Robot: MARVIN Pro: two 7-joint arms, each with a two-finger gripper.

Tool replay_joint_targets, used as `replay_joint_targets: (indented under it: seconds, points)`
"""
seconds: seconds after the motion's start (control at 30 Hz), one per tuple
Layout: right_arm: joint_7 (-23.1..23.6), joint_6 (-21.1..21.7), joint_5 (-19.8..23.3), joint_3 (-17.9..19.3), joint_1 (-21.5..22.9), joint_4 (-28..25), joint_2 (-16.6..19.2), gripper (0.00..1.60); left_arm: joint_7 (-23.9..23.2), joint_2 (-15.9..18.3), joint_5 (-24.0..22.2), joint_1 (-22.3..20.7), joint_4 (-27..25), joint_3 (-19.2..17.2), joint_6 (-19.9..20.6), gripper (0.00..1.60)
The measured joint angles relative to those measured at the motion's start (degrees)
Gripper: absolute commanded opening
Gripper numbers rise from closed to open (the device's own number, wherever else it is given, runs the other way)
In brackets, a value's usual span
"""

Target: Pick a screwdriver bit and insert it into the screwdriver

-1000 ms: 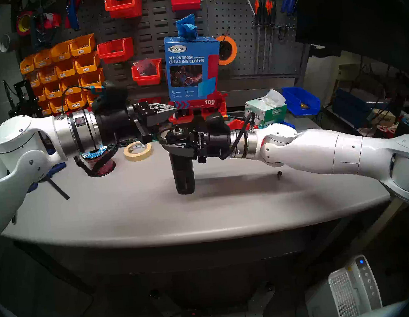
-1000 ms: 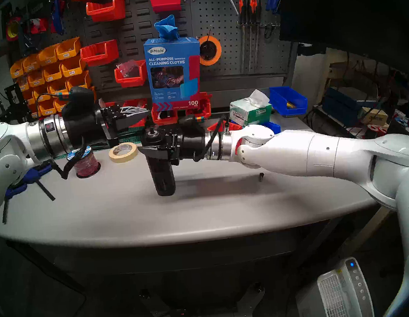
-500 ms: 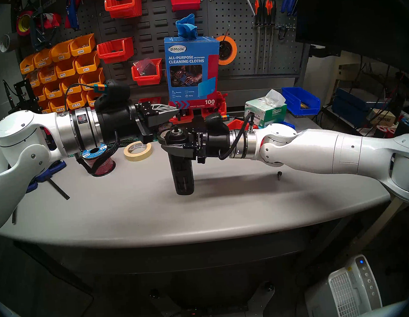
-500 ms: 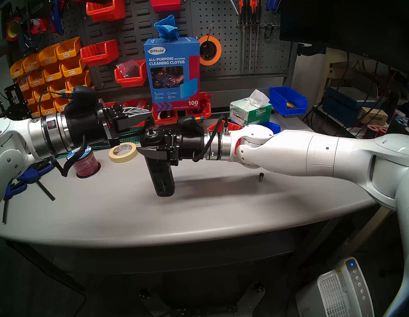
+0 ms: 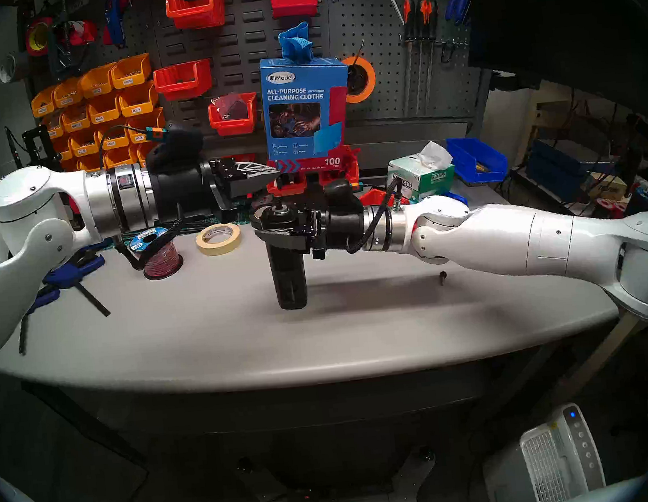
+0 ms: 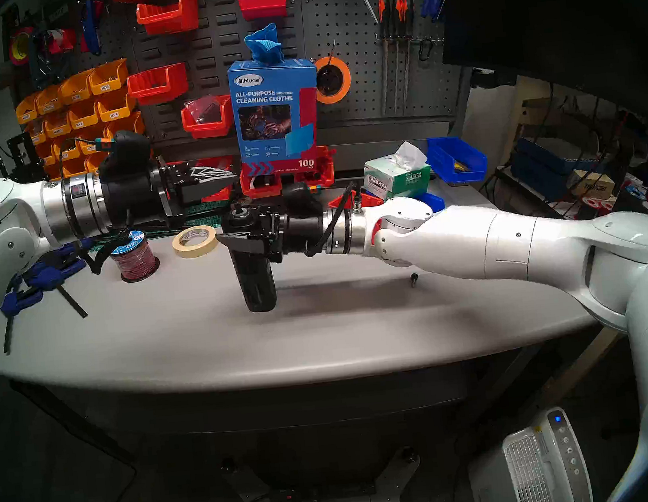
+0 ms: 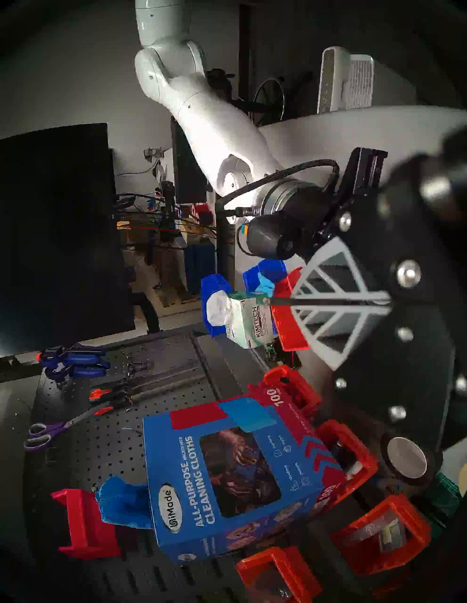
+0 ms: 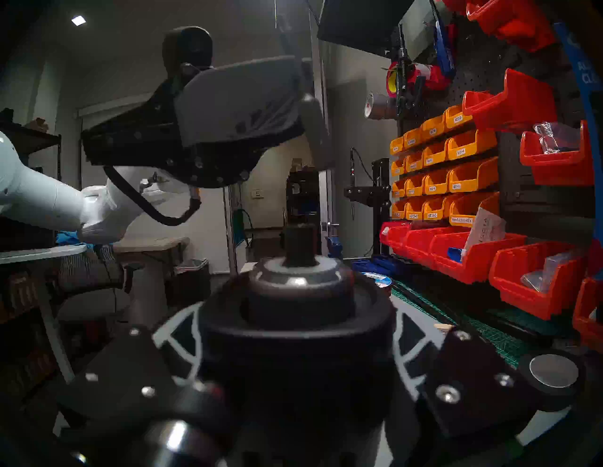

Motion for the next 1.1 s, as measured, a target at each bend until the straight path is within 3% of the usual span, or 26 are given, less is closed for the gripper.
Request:
replay_joint_targets:
  seconds: [0.67, 1.1]
  points:
    - [0.3, 0.0, 0.1, 0.0, 0.0, 0.1, -0.3, 0.45, -2.0, 2.2, -0.1, 0.7, -0.8, -1.8, 0.7, 0.00]
    - [0.3, 0.0, 0.1, 0.0, 0.0, 0.1, -0.3, 0.45, -0.9, 3.1, -0.1, 4.3, -1.1, -4.1, 0.2, 0.00]
